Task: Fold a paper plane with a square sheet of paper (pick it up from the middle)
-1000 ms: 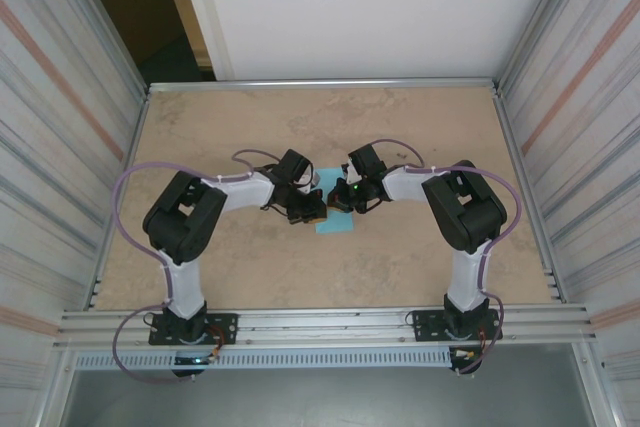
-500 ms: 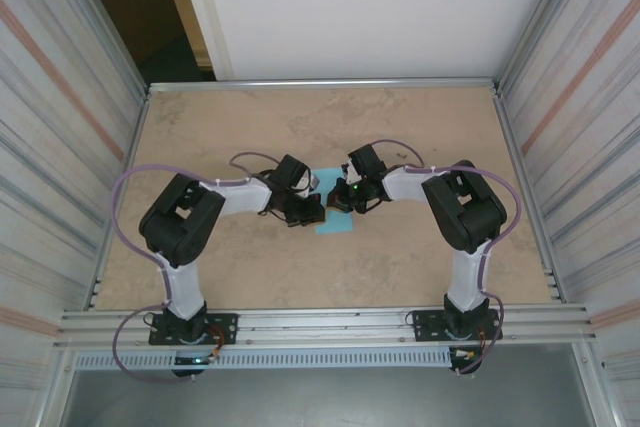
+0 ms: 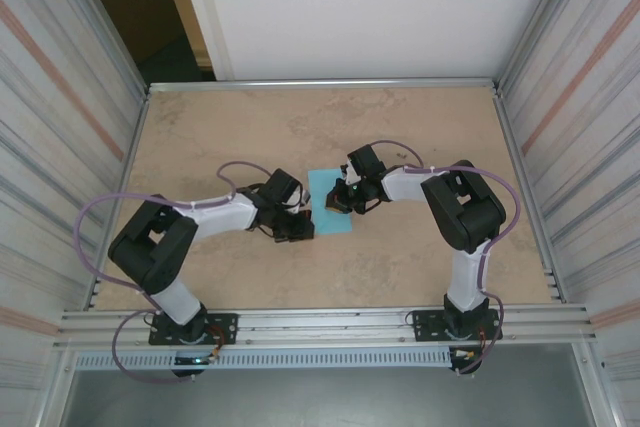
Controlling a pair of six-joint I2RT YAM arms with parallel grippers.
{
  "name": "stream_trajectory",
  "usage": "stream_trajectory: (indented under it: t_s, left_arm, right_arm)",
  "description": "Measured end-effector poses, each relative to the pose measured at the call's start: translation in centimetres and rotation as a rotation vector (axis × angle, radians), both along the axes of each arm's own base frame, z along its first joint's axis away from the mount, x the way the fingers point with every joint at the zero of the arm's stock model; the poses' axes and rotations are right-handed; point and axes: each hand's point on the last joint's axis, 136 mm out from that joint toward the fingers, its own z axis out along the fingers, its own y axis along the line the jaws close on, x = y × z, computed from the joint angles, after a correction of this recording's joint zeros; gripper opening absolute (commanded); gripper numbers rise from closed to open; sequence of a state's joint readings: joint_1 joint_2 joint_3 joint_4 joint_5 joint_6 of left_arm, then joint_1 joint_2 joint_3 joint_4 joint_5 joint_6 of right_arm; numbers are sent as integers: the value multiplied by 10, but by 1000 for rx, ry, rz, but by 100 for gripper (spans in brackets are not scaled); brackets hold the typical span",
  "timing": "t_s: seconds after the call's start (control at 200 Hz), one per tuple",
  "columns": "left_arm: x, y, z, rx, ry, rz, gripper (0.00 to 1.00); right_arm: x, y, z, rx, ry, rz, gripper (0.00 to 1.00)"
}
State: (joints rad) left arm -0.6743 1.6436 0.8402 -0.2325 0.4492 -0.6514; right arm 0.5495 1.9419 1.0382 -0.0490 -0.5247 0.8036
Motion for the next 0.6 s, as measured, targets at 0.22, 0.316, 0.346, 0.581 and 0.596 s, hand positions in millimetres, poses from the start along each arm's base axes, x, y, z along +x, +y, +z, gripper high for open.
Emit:
stream_trajectory:
  t_s: [0.22, 0.316, 0.346, 0.581, 0.596]
  left_arm:
    - [27, -9, -1, -40, 2, 31, 0]
    - [33, -9, -13, -34, 25, 46, 0]
    - [34, -10, -16, -31, 31, 49, 0]
    - [38, -14, -16, -47, 33, 51, 0]
    - [38, -14, -16, -47, 33, 51, 0]
  right_arm:
    - [0, 0, 0, 0, 0, 0, 0]
    - [0, 0, 0, 0, 0, 0, 0]
    - [0, 0, 0, 0, 0, 0, 0]
    - [1, 1, 0, 3, -7, 0, 0]
    - [1, 1, 0, 3, -7, 0, 0]
